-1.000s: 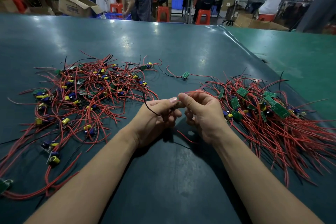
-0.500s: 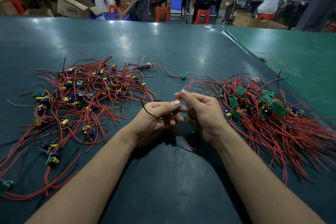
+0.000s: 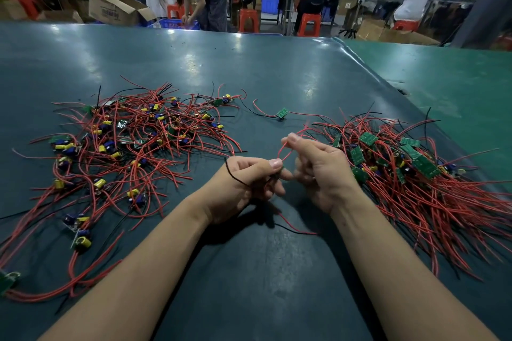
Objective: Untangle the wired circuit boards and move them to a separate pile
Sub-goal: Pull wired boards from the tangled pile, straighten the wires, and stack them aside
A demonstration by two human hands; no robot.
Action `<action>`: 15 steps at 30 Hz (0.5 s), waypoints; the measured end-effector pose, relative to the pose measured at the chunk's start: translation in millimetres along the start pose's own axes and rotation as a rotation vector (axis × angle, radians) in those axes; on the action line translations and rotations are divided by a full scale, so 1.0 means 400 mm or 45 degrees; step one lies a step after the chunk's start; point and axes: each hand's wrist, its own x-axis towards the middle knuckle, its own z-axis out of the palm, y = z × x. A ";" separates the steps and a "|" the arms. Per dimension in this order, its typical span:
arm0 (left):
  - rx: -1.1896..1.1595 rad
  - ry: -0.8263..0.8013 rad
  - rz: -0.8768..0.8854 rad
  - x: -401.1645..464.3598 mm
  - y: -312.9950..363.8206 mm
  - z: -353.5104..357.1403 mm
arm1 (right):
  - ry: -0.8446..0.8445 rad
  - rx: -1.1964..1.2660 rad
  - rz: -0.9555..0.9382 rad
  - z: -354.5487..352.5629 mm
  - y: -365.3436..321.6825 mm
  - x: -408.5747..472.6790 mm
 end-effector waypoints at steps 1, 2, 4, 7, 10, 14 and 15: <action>0.015 -0.004 -0.003 0.000 -0.001 0.000 | 0.006 0.051 0.003 -0.003 -0.002 0.002; 0.026 -0.006 -0.004 0.001 -0.003 -0.001 | -0.020 0.071 0.019 -0.004 -0.003 0.000; 0.020 -0.006 0.013 0.001 -0.007 0.000 | -0.165 0.036 0.089 0.000 -0.001 -0.011; 0.035 -0.004 0.057 -0.001 -0.009 0.003 | -0.362 -0.055 0.149 0.012 0.006 -0.026; 0.030 -0.021 0.054 0.000 -0.003 0.004 | -0.272 -0.132 0.097 0.012 0.004 -0.016; -0.005 -0.041 0.023 0.001 0.003 0.002 | -0.069 -0.027 0.006 0.003 -0.001 0.000; -0.004 -0.047 0.014 0.000 0.002 0.001 | -0.029 0.013 -0.017 -0.001 -0.004 0.002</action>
